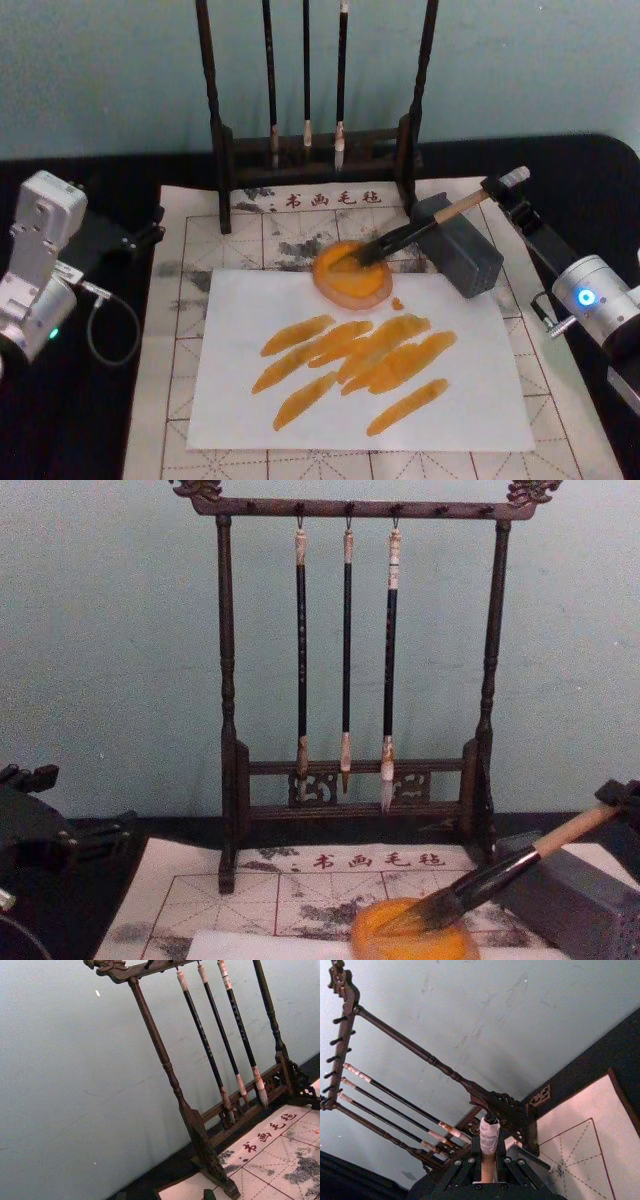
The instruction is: Pick up the brush from the inkstone, write on the paper, then place the brush back to its original position.
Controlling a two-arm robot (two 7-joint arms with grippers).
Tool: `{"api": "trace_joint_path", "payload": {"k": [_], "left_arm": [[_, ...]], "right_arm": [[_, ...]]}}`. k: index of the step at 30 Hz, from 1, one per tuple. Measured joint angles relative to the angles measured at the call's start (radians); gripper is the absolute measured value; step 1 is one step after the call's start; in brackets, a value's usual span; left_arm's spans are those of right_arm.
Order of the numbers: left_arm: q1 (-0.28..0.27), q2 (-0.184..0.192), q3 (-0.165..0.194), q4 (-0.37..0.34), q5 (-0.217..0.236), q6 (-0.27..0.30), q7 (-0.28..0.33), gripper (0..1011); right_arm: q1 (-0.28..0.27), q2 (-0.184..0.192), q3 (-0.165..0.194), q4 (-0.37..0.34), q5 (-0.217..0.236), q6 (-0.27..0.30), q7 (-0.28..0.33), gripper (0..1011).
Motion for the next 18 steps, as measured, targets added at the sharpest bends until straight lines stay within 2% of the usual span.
{"api": "trace_joint_path", "payload": {"k": [18], "left_arm": [[0.000, 0.000, 0.000, 0.000, 0.000, 0.000, 0.000, 1001]], "right_arm": [[-0.002, -0.003, 0.005, 0.002, 0.006, 0.005, -0.006, 175]]}}
